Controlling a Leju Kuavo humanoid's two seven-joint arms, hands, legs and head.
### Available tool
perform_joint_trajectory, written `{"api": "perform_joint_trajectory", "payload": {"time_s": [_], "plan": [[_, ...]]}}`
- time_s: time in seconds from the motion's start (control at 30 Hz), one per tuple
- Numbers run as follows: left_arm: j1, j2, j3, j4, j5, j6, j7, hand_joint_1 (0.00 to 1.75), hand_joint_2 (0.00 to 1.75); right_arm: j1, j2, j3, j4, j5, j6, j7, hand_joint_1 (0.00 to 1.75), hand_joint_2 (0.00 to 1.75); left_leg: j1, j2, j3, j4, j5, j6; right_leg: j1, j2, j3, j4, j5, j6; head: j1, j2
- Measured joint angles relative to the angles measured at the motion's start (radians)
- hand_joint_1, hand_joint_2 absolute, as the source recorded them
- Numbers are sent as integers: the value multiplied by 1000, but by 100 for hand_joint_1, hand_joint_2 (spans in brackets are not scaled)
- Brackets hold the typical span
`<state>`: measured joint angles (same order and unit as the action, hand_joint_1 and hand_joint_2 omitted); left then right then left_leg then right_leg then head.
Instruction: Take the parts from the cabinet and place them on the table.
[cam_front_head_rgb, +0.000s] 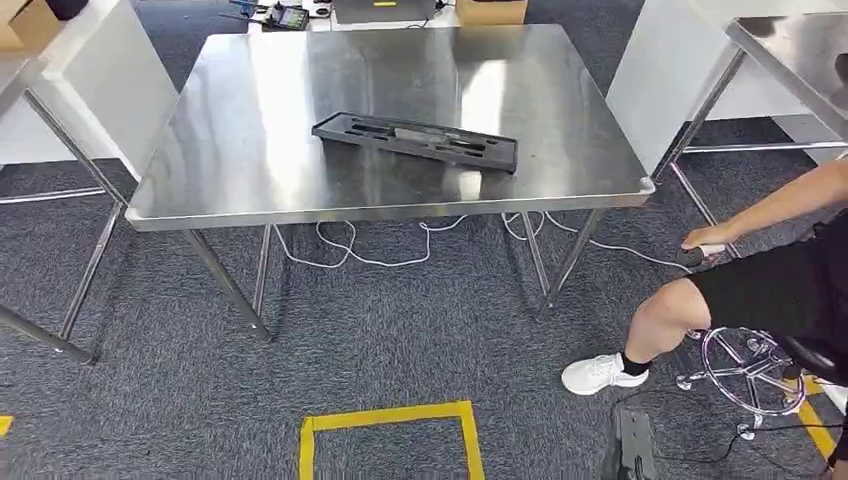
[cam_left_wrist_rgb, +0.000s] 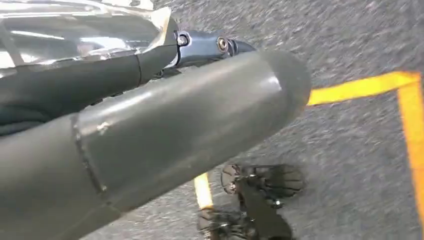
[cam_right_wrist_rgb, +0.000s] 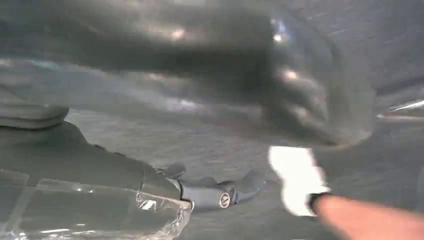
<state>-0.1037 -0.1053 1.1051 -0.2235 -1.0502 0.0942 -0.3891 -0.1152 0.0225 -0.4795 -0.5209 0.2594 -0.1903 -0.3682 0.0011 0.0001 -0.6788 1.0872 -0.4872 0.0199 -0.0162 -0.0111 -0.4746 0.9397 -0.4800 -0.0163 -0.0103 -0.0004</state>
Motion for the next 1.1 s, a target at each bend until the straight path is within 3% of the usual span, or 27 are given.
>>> {"api": "perform_joint_trajectory", "payload": {"time_s": [0.03, 0.07, 0.1, 0.13, 0.2, 0.23, 0.27, 0.3, 0.4, 0.43, 0.5, 0.53, 0.57, 0.6, 0.63, 0.67, 0.7, 0.73, 0.77, 0.8, 0.9, 0.93, 0.97, 1.0, 1.03, 1.07, 1.1], "plan": [[-2, 0, 0, 0, -1, 0, 0, 0, 0, 0, -2, -9, 33, 5, -11, 15, 0, 0, 4, -2, -15, 77, -62, -8, 1, 0, -13, 0, 12, 0, 1, 0], [-4, 0, 0, 0, -3, 0, 2, 0, 0, -2, -3, -19, 67, 9, -21, 26, 0, 0, 8, -2, -27, 147, -99, -16, 1, 0, -20, 2, 24, 2, 1, 0], [-6, 0, 0, 0, -4, 0, 2, 0, 0, -2, -5, -28, 99, 10, -27, 34, 0, 0, 13, -2, -29, 202, -104, -24, 0, -2, -39, 6, 35, 6, 0, 0], [-6, 0, -1, 0, -5, 0, 2, 0, 0, 0, -6, -35, 122, 11, -26, 38, 0, 0, 20, -2, -14, 211, -81, -30, -2, -2, -56, 12, 44, 11, 0, 0], [-9, 0, -1, 0, -5, 0, 0, 0, 0, 2, -6, -48, 166, 11, -20, 48, 0, 0, 34, -1, 76, 111, -14, -41, -11, -2, -90, 31, 55, 24, 0, 0], [-12, 0, -1, 0, -8, 0, 0, 0, 0, 2, -7, -52, 180, 11, -8, 60, 0, 0, 39, -1, 139, 25, -3, -46, -13, -2, -105, 45, 59, 29, -1, 0], [-18, -1, -2, 0, -10, 0, 0, 0, 0, 4, -10, -56, 192, 13, 8, 74, 0, 0, 43, -6, 192, -58, -41, -52, -11, -2, -121, 58, 63, 36, -4, 0], [-21, 0, -3, 0, -11, 0, 0, 0, 0, 6, -8, -60, 203, 16, 16, 78, 0, 0, 32, -15, 201, -78, -44, -40, -9, -2, -131, 66, 69, 45, -1, 0], [-21, 0, -3, 0, -12, 0, 0, 0, 0, 13, -7, -66, 231, 17, 24, 85, 0, 0, 18, -12, 177, -75, -30, -9, -5, -1, -134, 54, 99, 76, 3, 0], [-22, -1, -3, 1, -12, 0, 0, 0, 0, 18, -8, -69, 239, 17, 26, 85, 0, 0, 25, -6, 164, -89, -10, 12, -1, 1, -142, 56, 101, 84, 0, 0], [-25, -3, -3, 1, -12, 0, 0, 0, 0, 20, -9, -71, 248, 17, 28, 88, 0, 0, 19, -1, 134, -90, 16, 37, -8, 5, -184, 140, -3, 56, 9, 0], [-25, -3, -3, 1, -12, 0, 0, 0, 0, 19, -9, -72, 251, 18, 28, 88, 0, 0, 16, 1, 118, -90, 27, 36, -8, 5, -203, 209, -57, 47, 12, 0], [-24, -2, -3, 1, -12, 0, 0, 0, 0, 19, -10, -73, 253, 18, 28, 89, 0, 0, 14, 3, 101, -89, 41, 39, -9, 6, -217, 285, -99, 45, 11, 0], [-25, -2, -3, 1, -12, 0, 0, 0, 0, 19, -10, -73, 256, 23, 28, 95, 0, 0, 12, 5, 85, -89, 53, 39, -7, 6, -221, 341, -114, 53, 13, 0], [-25, -3, -3, 1, -12, 0, 0, 0, 0, 19, -11, -73, 259, 29, 31, 107, 0, 0, 10, 7, 67, -88, 66, 38, -6, 7, -208, 365, -105, 65, 13, 0], [-25, -3, -3, 1, -12, 0, 0, 0, 0, 20, -11, -73, 263, 32, 43, 119, 0, 0, 9, 8, 57, -87, 80, 36, -6, 7, -176, 346, -78, 78, 13, 0], [-24, -3, -3, 1, -12, 0, 0, 0, 0, 22, -11, -74, 265, 34, 59, 130, 0, 0, 8, 8, 39, -86, 94, 33, -6, 8, -121, 288, -46, 89, 14, 0], [-24, -3, -3, 1, -12, 0, -1, 0, 0, 23, -10, -74, 267, 38, 70, 137, 0, 0, 8, 7, 26, -86, 106, 29, -5, 8, -59, 209, -30, 89, 14, 0], [-24, -4, -3, 1, -12, 0, -2, 0, 0, 25, -10, -74, 270, 46, 76, 146, 0, 0, 8, 8, 18, -86, 117, 25, -4, 8, 10, 115, -42, 79, 14, 0], [-23, -5, -3, 1, -12, 0, -3, 0, 0, 26, -10, -74, 272, 59, 80, 157, 0, 0, 5, 8, 10, -84, 126, 18, 8, 8, 63, 27, -69, 69, 15, 0], [-23, -5, -3, 1, -16, 0, -2, 0, 0, 43, -9, -65, 285, 121, 78, 196, 0, 0, 9, 12, 7, -96, 161, 1, 24, 10, 47, 7, -70, 50, 13, 0], [-20, -3, -3, 1, -17, 0, 0, 0, 0, 50, -5, -61, 293, 133, 77, 210, 0, 0, 10, 8, 0, -95, 160, -6, 2, 6, 40, 2, -57, 36, 14, 0], [-20, -2, -3, 1, -18, 0, 0, 0, 0, 54, -6, -60, 294, 136, 76, 217, 0, 0, 14, 5, -11, -77, 123, -12, -4, 1, 33, 3, -46, 27, 12, 0], [-18, -2, -3, 2, -18, 0, 3, 0, 0, 56, -4, -60, 295, 139, 75, 225, 0, 0, 16, 5, -22, -30, 56, -13, -4, 0, 23, 3, -36, 9, 9, 0], [-18, -2, -3, 2, -18, -1, 5, 0, 0, 58, -2, -60, 297, 145, 74, 231, 0, 0, 19, 1, -39, 49, -16, -17, -2, -2, 11, 3, -26, 4, 5, 0], [-18, -1, -3, 2, -18, -2, 6, 0, 0, 58, -1, -58, 298, 147, 73, 233, 0, 0, 19, 0, -53, 130, -67, -23, -1, -3, 0, 4, -15, 2, 6, 0], [-18, 0, -4, 2, -18, -2, 6, 0, 0, 58, 0, -55, 299, 149, 73, 236, 0, 0, 21, 0, -58, 196, -88, -29, 0, -4, -13, 5, -4, 4, 5, 0]]}}
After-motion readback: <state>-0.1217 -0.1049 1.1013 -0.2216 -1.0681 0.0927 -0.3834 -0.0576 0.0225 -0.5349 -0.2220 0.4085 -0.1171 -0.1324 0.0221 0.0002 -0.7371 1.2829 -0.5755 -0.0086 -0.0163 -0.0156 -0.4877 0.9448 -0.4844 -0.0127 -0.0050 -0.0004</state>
